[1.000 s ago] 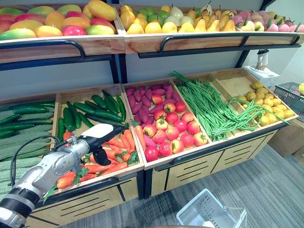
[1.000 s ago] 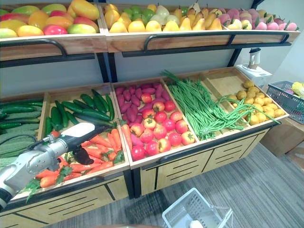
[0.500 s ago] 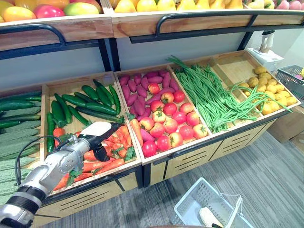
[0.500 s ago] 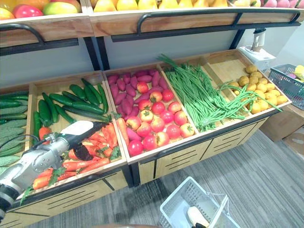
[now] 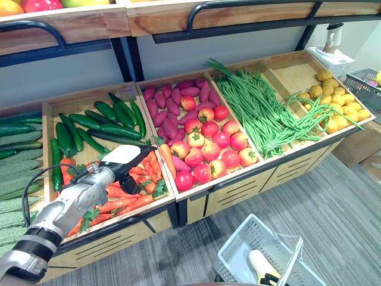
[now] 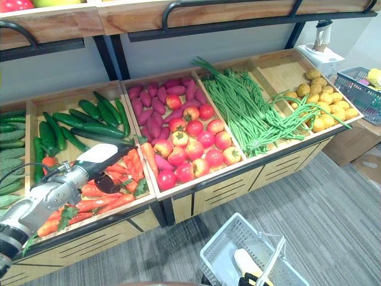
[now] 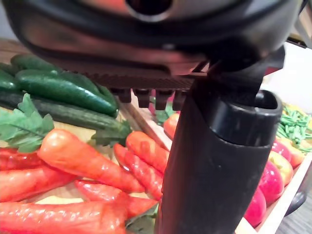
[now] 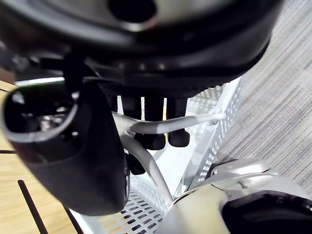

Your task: Pick vegetable in the basket

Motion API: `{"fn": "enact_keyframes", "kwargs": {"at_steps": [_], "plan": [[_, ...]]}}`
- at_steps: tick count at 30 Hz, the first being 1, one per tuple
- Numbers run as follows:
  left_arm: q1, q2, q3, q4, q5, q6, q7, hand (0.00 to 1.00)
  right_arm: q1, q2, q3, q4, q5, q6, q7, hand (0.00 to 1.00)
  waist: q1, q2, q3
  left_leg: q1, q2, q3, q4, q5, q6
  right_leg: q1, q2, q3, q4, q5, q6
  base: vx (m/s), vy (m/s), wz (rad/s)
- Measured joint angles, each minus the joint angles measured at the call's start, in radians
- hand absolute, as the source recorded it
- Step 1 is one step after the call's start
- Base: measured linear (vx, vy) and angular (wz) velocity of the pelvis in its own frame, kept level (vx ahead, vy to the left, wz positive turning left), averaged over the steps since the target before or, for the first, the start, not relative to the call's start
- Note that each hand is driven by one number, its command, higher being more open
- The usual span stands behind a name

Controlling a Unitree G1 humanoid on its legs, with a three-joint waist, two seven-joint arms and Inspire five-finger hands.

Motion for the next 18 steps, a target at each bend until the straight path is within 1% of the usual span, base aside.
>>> {"fn": "enact_keyframes", "kwargs": {"at_steps": [4,7,10,13,16,18], "plan": [[0.0,-0.004,0.0,0.015,0.0,0.0,-0.003,1.0,0.003,0.001,0.009,-0.03,0.0,0.002,0.0,0.0,0.005,-0.002,0.009,-0.04,0.004,0.008,0.024,-0.006,0.005,-0.034,-0.003,0.003,0.006,0.0,0.0,-0.02,-0.037,-0.03],[-0.001,-0.005,0.0,0.031,-0.001,0.004,-0.004,1.0,0.003,-0.001,0.031,-0.06,-0.001,0.001,0.0,0.0,0.005,-0.003,0.023,-0.069,0.015,0.047,0.055,-0.006,0.004,-0.061,-0.003,0.004,0.016,0.0,-0.001,-0.02,-0.041,-0.02],[-0.011,-0.005,0.0,0.035,-0.001,0.008,0.0,1.0,0.004,-0.004,0.044,-0.104,-0.001,0.001,0.0,0.0,0.009,0.0,0.05,-0.102,0.034,0.082,0.083,-0.006,0.004,-0.095,0.004,0.007,0.037,0.002,-0.003,-0.02,-0.055,-0.03],[-0.045,0.001,0.0,0.035,-0.001,0.008,0.01,1.0,0.006,-0.008,0.056,-0.134,-0.001,0.0,0.0,0.0,0.034,-0.001,0.065,-0.132,0.048,0.107,0.098,-0.006,0.004,-0.129,0.015,0.018,0.042,0.011,-0.011,-0.05,-0.054,-0.1],[-0.07,0.015,0.005,0.042,-0.002,0.009,0.034,1.0,0.006,-0.023,0.086,-0.169,-0.001,-0.003,0.002,0.0,0.044,0.005,0.083,-0.162,0.066,0.125,0.116,-0.007,0.005,-0.163,0.027,0.032,0.042,0.037,-0.013,-0.06,-0.046,-0.18],[-0.077,0.025,0.01,0.054,-0.002,0.009,0.048,1.0,0.006,-0.029,0.1,-0.19,-0.001,-0.005,0.002,0.0,0.045,0.002,0.096,-0.177,0.071,0.139,0.125,-0.008,0.008,-0.181,0.03,0.045,0.04,0.048,-0.013,-0.08,-0.043,-0.21]]}}
